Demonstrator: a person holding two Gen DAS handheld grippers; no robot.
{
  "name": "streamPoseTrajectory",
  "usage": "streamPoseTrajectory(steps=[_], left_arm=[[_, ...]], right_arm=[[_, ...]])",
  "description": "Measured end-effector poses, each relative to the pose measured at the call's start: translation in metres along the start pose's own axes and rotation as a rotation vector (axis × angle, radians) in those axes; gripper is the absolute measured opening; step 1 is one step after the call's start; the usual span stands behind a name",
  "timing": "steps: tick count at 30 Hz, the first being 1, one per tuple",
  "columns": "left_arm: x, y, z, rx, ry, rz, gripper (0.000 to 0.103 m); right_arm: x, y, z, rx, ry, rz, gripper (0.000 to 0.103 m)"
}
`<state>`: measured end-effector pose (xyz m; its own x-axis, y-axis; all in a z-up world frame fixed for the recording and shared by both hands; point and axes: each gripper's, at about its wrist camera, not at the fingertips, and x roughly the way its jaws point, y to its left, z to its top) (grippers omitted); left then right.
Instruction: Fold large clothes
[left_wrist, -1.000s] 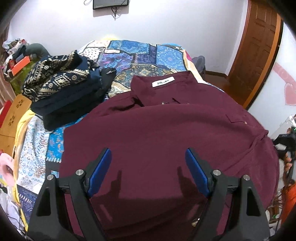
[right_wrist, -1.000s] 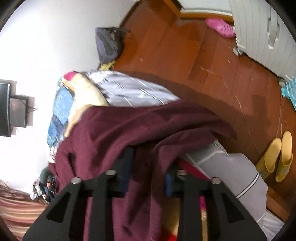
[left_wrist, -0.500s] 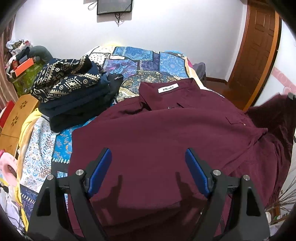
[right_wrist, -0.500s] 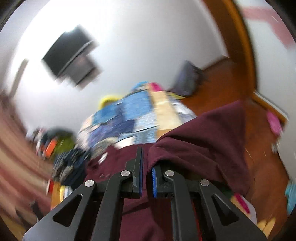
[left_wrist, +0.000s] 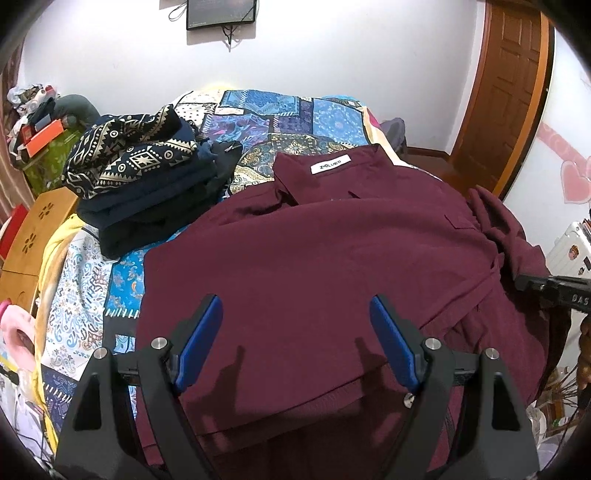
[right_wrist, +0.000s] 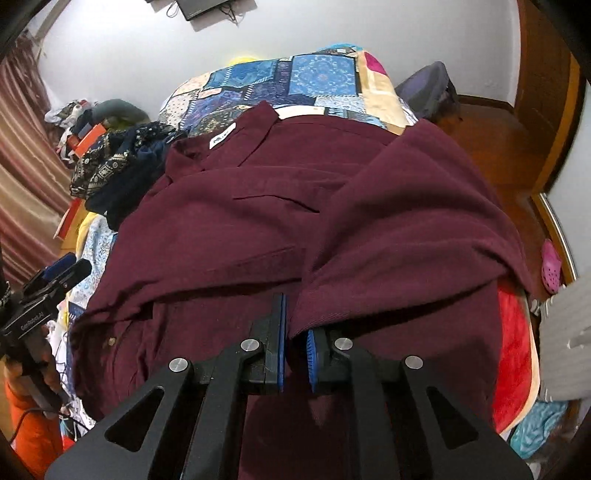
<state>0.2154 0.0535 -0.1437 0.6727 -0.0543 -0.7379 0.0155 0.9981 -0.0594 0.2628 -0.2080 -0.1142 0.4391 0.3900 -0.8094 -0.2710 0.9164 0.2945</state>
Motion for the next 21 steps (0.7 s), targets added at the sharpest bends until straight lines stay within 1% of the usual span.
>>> streamPoseTrajectory(steps=[1,3,5,6,8,11,13,16,17,21], left_arm=[[0.0,0.0,0.0,0.001,0.0,0.0,0.081],[0.0,-0.003,0.0,0.005,-0.001,-0.003,0.081],[-0.001,-0.005,0.0,0.008,-0.005,-0.005,0.081],[-0.002,-0.007,0.001,0.012,-0.008,-0.006,0.081],[-0.003,-0.01,0.001,0.021,-0.014,-0.006,0.081],[-0.005,-0.015,0.003,0.047,-0.026,0.01,0.081],[-0.007,-0.018,0.004,0.061,-0.034,0.014,0.081],[-0.008,-0.022,0.006,0.062,-0.042,0.007,0.081],[-0.008,-0.022,0.007,0.061,-0.043,0.006,0.081],[-0.007,-0.026,0.01,0.059,-0.046,0.002,0.081]], right_arm=[[-0.004,-0.002,0.002,0.003,0.005,-0.002,0.011],[-0.013,-0.004,0.004,0.01,0.008,0.008,0.016],[-0.025,-0.007,0.007,0.019,-0.009,0.005,0.025],[-0.027,-0.008,0.006,0.019,-0.02,0.001,0.028],[-0.046,-0.011,0.007,0.021,-0.065,-0.007,0.044],[-0.061,-0.017,0.008,0.05,-0.134,-0.026,0.052],[-0.071,-0.025,0.01,0.087,-0.172,-0.041,0.056],[-0.083,-0.047,0.011,0.186,-0.217,-0.04,0.059],[-0.084,-0.059,0.011,0.237,-0.227,-0.039,0.06],[-0.076,-0.095,0.007,0.397,-0.212,-0.041,0.06]])
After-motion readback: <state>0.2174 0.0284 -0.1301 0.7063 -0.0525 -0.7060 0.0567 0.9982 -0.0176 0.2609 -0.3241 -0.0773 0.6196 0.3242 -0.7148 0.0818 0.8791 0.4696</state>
